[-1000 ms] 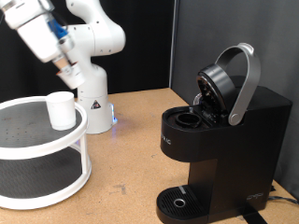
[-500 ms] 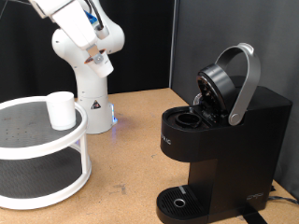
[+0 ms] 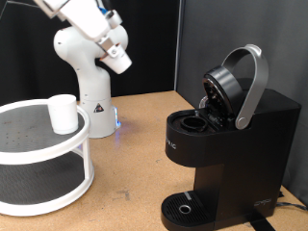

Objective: Make a cup of coffee with the keurig machine

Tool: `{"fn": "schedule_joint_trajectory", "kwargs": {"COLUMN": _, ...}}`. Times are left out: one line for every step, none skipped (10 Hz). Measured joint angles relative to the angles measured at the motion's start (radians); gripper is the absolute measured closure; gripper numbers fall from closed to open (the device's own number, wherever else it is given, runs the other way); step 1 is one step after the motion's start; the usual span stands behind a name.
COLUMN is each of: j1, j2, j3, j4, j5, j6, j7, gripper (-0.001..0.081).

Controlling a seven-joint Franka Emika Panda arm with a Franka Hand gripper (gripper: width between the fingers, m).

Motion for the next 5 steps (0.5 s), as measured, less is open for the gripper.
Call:
{"fn": "schedule_joint_trajectory", "kwargs": {"j1": 0.018, "j2": 0.017, "j3": 0.003, "j4": 0.019, "j5": 0.022, "j6": -0.001, "j7": 0.001, "gripper": 0.0378}}
{"fn": "schedule_joint_trajectory", "kwargs": {"j1": 0.037, "j2": 0.039, "j3": 0.008, "j4": 0.043, "j5": 0.035, "j6": -0.01, "j7": 0.005, "gripper": 0.0378}}
{"fn": "schedule_joint_trajectory", "kwargs": {"j1": 0.053, "j2": 0.063, "j3": 0.015, "j4": 0.069, "j5": 0.043, "j6": -0.023, "j7": 0.007, "gripper": 0.0378}}
{"fn": "schedule_joint_trajectory", "kwargs": {"j1": 0.069, "j2": 0.086, "j3": 0.022, "j4": 0.093, "j5": 0.056, "j6": -0.027, "j7": 0.007, "gripper": 0.0378}}
{"fn": "schedule_joint_trajectory", "kwargs": {"j1": 0.083, "j2": 0.105, "j3": 0.03, "j4": 0.112, "j5": 0.068, "j6": -0.028, "j7": 0.007, "gripper": 0.0378}}
